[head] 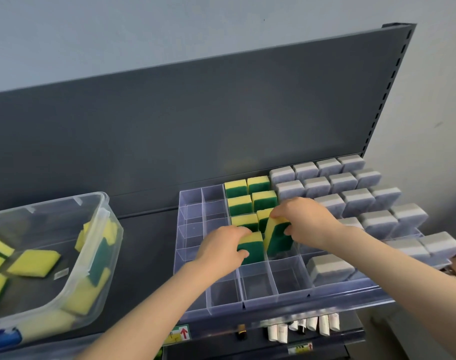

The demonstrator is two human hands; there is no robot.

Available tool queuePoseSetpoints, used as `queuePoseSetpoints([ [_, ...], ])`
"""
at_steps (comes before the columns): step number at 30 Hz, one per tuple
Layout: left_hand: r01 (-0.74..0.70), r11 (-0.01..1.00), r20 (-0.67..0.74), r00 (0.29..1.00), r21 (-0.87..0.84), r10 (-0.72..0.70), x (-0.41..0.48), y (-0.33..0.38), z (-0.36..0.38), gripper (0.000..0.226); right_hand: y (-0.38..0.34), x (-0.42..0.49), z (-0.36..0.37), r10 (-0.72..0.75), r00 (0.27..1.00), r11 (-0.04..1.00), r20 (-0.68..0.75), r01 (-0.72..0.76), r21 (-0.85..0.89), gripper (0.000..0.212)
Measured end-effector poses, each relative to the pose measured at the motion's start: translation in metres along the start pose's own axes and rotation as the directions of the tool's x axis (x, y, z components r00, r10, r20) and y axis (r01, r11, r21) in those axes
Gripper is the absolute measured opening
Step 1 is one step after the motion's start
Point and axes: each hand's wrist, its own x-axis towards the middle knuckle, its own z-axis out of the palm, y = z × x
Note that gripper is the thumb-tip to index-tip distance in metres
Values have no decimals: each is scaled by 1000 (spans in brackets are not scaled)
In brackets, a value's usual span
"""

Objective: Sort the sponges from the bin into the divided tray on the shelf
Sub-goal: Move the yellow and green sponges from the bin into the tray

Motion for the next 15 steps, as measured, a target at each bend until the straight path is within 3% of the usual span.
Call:
queuePoseSetpoints([
  [5,-4,1000,-17,1000,22,4,2,0,3,48,-9,5,7,23,997,999,68,-20,-44,47],
  [8,-11,999,-15,1000,35,12,2,-1,4,46,-16,4,19,17,990,997,138,-6,-79,30],
  [15,-27,999,-19,999,25,27,0,-3,4,48,-11,4,20,12,989,999,147,-8,-34,26],
])
